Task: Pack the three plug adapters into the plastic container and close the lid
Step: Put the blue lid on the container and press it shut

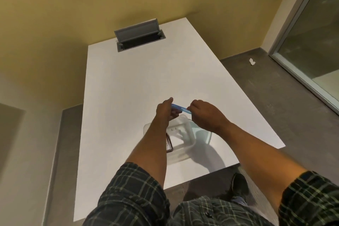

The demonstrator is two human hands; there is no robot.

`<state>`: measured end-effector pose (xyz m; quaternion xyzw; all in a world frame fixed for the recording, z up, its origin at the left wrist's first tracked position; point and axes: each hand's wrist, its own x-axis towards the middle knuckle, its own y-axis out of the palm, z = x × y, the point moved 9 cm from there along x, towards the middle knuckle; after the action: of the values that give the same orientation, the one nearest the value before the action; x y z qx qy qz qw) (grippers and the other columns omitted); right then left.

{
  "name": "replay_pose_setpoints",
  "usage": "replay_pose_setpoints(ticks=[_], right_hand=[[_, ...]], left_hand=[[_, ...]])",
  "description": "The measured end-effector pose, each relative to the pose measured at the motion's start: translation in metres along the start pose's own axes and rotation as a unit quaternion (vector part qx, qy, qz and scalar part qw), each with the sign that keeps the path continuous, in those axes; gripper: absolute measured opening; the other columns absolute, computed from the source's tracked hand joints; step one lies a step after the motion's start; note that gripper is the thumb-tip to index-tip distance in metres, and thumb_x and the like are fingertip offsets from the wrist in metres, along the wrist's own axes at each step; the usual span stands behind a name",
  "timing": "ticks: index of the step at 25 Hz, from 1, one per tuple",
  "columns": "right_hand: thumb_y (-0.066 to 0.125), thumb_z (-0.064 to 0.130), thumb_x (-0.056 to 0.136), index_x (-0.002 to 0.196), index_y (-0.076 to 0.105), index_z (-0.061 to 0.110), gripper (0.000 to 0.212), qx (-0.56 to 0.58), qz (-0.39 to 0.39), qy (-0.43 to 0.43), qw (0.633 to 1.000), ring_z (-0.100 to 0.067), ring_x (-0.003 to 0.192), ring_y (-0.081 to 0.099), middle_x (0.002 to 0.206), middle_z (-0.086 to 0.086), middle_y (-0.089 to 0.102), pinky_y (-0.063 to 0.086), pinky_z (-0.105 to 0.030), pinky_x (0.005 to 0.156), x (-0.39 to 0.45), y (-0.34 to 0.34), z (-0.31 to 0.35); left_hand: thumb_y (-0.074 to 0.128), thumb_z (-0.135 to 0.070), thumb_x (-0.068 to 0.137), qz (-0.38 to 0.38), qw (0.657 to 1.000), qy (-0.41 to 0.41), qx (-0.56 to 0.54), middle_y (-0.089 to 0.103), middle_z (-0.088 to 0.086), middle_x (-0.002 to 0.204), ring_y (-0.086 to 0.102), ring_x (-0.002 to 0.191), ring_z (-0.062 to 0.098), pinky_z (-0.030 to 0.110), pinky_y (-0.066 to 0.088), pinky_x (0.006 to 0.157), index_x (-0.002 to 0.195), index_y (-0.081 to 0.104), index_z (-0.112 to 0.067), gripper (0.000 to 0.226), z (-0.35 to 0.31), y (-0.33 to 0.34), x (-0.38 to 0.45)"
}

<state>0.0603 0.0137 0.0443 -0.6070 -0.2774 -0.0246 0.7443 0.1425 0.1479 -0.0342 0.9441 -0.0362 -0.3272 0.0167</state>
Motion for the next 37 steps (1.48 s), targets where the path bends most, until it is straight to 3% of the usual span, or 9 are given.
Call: replay_pose_setpoints(ticks=[6,10,13,15,19,22,27,32,37], right_hand=[[0.061,0.012,0.083,0.119,0.067,0.010,0.037,0.019,0.036,-0.136,0.990,-0.032,0.089,0.061,0.109,-0.011,0.066,0.050,-0.039,0.073,0.005,0.031,0.049],[0.062,0.057,0.088,0.137,0.057,0.020,0.062,0.103,0.044,0.074,0.991,-0.026,0.116,0.057,0.132,-0.006,0.057,0.044,-0.039,0.095,-0.006,0.039,0.019],[0.050,0.057,0.096,0.146,0.043,0.015,0.066,0.152,0.080,0.289,0.942,-0.027,0.123,0.054,0.140,-0.008,0.052,0.042,-0.042,0.103,-0.022,0.062,-0.014],[0.043,0.059,0.098,0.150,0.038,0.013,0.069,0.243,0.113,0.411,0.871,-0.028,0.126,0.054,0.142,-0.010,0.051,0.042,-0.042,0.104,-0.037,0.082,-0.026],[0.055,0.045,0.098,0.143,0.047,0.006,0.060,0.301,0.159,0.443,0.829,-0.029,0.120,0.058,0.123,-0.010,0.066,0.039,-0.033,0.092,-0.046,0.103,-0.025],[0.063,0.039,0.093,0.129,0.061,0.009,0.047,0.302,0.164,0.428,0.836,-0.027,0.108,0.061,0.113,-0.007,0.069,0.040,-0.031,0.083,-0.047,0.106,-0.023],[0.068,0.038,0.088,0.121,0.066,0.013,0.041,0.301,0.147,0.420,0.844,-0.019,0.098,0.059,0.112,-0.006,0.065,0.040,-0.029,0.081,-0.045,0.108,-0.026],[0.072,0.033,0.085,0.116,0.068,0.016,0.035,0.301,0.130,0.432,0.840,-0.023,0.104,0.062,0.118,-0.004,0.061,0.042,-0.029,0.084,-0.040,0.105,-0.030],[0.074,0.036,0.083,0.121,0.067,0.015,0.043,0.306,0.150,0.429,0.837,-0.023,0.108,0.063,0.125,-0.002,0.059,0.042,-0.029,0.087,-0.036,0.108,-0.026]], left_hand=[[0.053,0.006,0.086,-0.063,0.979,-0.004,-0.192,0.065,0.019,0.079,0.066,0.064,0.030,0.030,0.059,0.053,0.086,0.060,0.001,0.008,0.017,-0.084,-0.013],[0.045,0.006,0.092,-0.004,0.975,-0.029,-0.219,0.068,0.016,0.073,0.066,0.062,0.022,0.024,0.052,0.052,0.083,0.063,0.000,0.020,0.037,-0.117,-0.025],[0.043,0.009,0.093,0.021,0.978,-0.017,-0.205,0.060,0.013,0.082,0.056,0.071,0.019,0.021,0.041,0.058,0.091,0.062,-0.004,0.023,0.049,-0.129,-0.033],[0.048,0.011,0.092,-0.002,0.983,-0.008,-0.185,0.068,0.016,0.086,0.067,0.074,0.023,0.027,0.052,0.061,0.110,0.062,-0.005,0.028,0.062,-0.137,-0.034],[0.057,0.011,0.090,-0.042,0.984,-0.024,-0.172,0.076,0.018,0.096,0.072,0.088,0.032,0.040,0.057,0.081,0.131,0.054,-0.012,0.047,0.090,-0.147,-0.033],[0.067,0.006,0.086,-0.045,0.992,-0.013,-0.120,0.070,0.022,0.117,0.072,0.095,0.033,0.038,0.061,0.075,0.132,0.056,-0.015,0.051,0.090,-0.150,-0.032],[0.073,-0.028,0.089,-0.139,0.978,0.085,0.131,0.072,0.007,0.074,0.064,0.061,0.019,0.029,0.054,0.063,0.094,0.077,-0.017,0.012,0.067,-0.173,-0.035],[0.065,-0.039,0.093,-0.160,0.934,0.093,0.305,0.072,0.009,0.064,0.065,0.061,0.024,0.039,0.058,0.077,0.071,0.075,-0.003,0.043,0.065,-0.183,-0.030],[0.055,-0.036,0.097,-0.162,0.913,0.047,0.372,0.071,0.016,0.071,0.067,0.069,0.034,0.040,0.061,0.079,0.080,0.072,0.005,0.048,0.069,-0.179,-0.027]])
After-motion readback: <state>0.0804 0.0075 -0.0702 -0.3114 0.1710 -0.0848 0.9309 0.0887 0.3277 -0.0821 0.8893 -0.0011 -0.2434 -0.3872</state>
